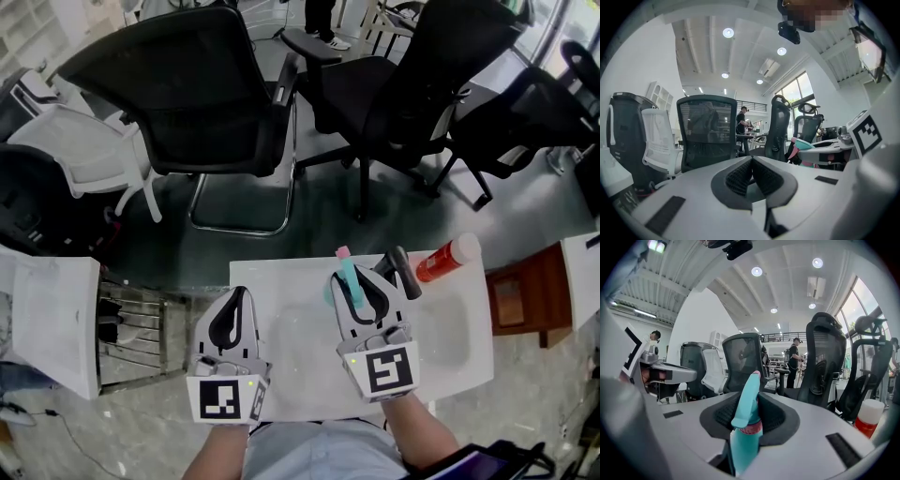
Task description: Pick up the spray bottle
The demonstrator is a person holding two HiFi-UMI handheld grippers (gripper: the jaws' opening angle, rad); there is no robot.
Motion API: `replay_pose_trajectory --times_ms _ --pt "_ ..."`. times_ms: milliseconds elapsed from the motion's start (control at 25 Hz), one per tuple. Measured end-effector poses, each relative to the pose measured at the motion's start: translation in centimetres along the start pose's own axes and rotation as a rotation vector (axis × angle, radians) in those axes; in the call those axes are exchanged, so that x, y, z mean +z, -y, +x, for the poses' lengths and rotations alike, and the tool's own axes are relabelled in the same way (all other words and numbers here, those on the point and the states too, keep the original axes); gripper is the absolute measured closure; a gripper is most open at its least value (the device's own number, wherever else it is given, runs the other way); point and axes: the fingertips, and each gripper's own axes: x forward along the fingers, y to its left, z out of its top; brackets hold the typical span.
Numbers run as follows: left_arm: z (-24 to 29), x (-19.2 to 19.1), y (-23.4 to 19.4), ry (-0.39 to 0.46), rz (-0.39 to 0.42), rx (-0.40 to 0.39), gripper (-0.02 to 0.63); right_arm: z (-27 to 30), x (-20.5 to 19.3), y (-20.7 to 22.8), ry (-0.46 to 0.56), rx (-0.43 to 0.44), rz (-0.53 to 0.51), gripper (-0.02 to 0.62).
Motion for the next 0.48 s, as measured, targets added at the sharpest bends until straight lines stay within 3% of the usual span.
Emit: replay_pose_trajectory --times_ms 480 --pt "-1.5 2.8 0.9 0.071 0.002 0.005 0.588 -2.3 4.2 -1.4 0.073 0.044 -0.038 0.486"
